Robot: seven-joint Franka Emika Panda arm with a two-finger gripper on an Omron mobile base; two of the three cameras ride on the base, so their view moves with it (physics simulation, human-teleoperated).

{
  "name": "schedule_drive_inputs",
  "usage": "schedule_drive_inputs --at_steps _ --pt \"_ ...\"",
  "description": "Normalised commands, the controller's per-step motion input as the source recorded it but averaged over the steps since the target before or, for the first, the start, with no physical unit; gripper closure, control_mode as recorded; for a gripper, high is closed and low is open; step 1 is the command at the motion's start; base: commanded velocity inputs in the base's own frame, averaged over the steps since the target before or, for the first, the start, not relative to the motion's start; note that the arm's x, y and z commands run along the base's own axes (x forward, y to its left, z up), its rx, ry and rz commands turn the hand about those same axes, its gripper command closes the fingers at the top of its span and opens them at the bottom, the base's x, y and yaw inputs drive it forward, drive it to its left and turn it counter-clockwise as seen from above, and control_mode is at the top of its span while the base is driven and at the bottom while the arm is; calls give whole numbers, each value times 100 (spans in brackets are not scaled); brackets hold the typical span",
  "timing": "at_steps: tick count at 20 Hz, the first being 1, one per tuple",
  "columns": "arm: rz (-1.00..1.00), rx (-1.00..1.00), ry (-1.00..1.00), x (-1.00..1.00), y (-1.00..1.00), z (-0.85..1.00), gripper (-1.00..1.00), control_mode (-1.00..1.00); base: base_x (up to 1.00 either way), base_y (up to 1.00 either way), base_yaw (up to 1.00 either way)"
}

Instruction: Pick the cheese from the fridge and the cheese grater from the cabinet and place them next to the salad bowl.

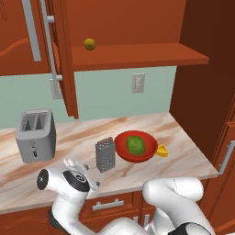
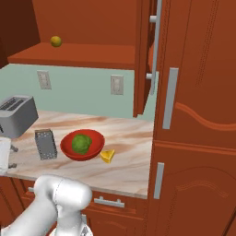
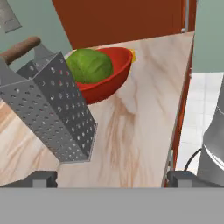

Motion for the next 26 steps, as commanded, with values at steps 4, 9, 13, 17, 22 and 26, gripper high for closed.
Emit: schedule_drive_inputs --at_steps 4,9,13,17,22,26 --pt "23 65 0 -57 -37 2 -100 -100 0 0 0" --pt "29 65 8 -14 -65 17 -100 -100 0 0 0" --pt "9 46 8 0 -98 76 -100 -100 0 0 0" --pt "-5 26 4 -6 -95 48 -100 -100 0 0 0" --pt "-41 17 13 -2 -100 5 -100 -100 0 0 0" --pt "-57 7 10 -1 -100 0 -100 -100 0 0 0"
